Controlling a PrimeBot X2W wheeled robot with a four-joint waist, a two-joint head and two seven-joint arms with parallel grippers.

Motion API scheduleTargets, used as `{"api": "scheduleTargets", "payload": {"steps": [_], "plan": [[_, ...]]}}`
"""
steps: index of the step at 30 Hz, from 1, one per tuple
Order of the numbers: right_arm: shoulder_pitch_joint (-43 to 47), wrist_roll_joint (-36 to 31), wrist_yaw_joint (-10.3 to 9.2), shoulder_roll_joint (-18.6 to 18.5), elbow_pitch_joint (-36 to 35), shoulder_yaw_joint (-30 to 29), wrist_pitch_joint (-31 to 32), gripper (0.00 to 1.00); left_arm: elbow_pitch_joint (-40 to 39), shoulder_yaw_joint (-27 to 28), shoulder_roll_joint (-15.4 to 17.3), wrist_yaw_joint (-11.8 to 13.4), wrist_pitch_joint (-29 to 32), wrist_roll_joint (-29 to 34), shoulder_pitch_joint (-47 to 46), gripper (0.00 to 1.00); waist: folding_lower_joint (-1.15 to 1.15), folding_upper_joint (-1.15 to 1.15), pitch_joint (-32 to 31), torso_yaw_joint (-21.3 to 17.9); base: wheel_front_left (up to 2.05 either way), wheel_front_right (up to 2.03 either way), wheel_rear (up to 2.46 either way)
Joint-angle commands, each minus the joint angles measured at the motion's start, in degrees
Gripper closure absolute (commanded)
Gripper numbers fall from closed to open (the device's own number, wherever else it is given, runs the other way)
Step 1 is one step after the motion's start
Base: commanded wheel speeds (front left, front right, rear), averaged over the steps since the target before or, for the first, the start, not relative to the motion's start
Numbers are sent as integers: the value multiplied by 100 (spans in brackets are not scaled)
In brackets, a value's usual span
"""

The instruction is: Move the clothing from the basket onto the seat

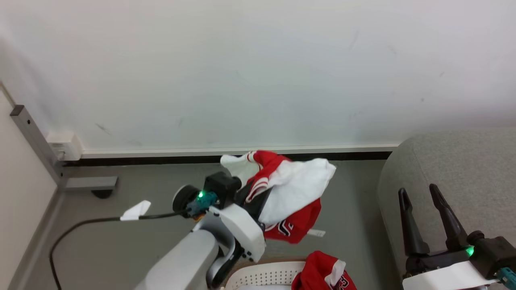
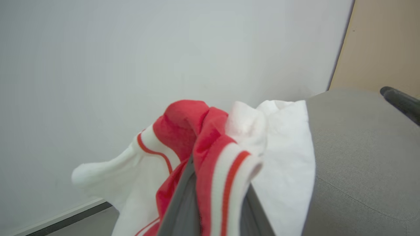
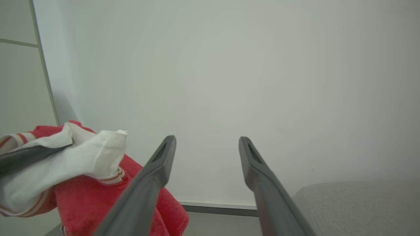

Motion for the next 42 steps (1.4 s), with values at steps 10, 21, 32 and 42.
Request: {"api": "scheduleTargets", "payload": {"steps": [10,21,32,42], "plan": [[67,88,-12,-55,143,492,5,0,-1168,238,283,171,547,-242,-220,100,1,0,6,92,0,0,0],[-227,124,-12,-299,343,1069,5,0,-1606,203,371,284,675,-301,-53,100,1,0,130,79,0,0,0],[-907,362,-12,-862,1300,2233,16,0,-1674,-40,228,149,731,-347,14,100,1,0,178,349,0,0,0],[-1920,879,-12,-1129,2379,3562,19,0,-1576,-344,-8,-31,811,-389,25,100,1,0,88,773,0,0,0]]}}
